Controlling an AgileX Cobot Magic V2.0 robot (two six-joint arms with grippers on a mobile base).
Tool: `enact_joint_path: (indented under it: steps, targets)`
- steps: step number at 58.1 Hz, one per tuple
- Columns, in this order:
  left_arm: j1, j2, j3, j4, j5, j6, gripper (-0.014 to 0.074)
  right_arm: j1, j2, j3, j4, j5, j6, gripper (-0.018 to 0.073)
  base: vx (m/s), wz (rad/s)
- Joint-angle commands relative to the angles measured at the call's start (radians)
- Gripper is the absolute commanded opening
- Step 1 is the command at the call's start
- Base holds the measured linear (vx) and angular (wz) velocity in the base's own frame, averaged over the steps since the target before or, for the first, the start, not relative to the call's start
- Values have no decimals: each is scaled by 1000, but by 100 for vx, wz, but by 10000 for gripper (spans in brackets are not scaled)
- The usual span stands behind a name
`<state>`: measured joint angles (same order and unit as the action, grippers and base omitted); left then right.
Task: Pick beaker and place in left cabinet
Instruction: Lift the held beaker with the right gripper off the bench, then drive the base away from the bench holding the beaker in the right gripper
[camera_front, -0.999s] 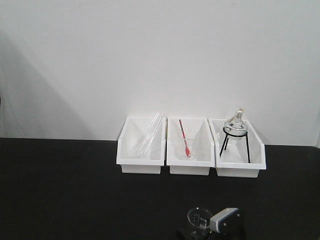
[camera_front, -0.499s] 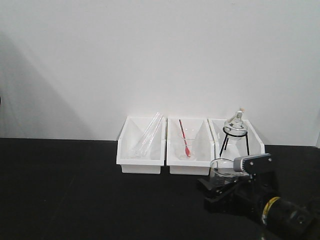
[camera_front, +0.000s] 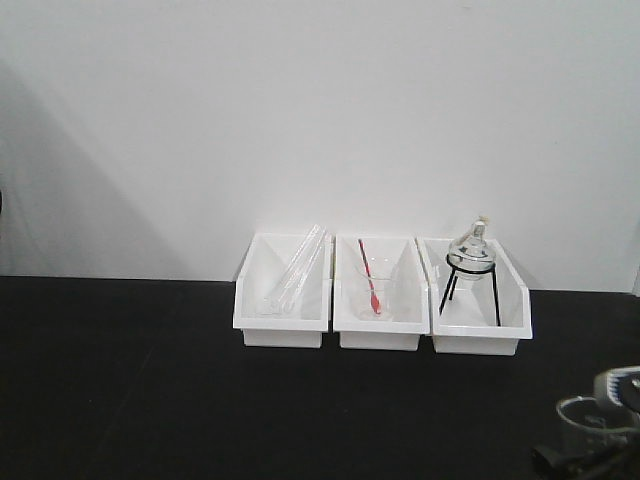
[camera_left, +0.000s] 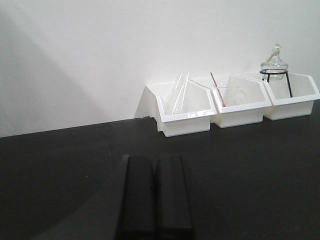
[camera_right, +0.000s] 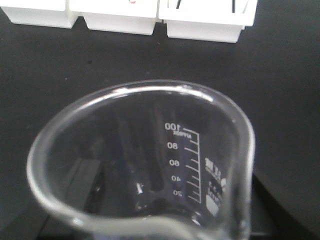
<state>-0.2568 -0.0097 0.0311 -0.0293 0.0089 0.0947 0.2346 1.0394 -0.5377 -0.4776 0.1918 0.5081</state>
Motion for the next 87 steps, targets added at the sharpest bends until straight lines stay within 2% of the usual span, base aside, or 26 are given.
enact_joint_path:
  steps: [1,16,27,87]
  targets:
    - [-3,-18,16,-7,-84,-4,1,0,-130,40,13,-57,-12,-3,0,0]
    - [-3,-18,16,-7,-84,-4,1,0,-411,112,33,-48,-12,-3,0,0]
    - [-3,-18,16,-7,-84,-4,1,0,-508,113,29,-49,-18,-3,0,0]
    - [-3,-18,16,-7,-84,-4,1,0,-525,113,29,-49,-20,-3,-3,10]
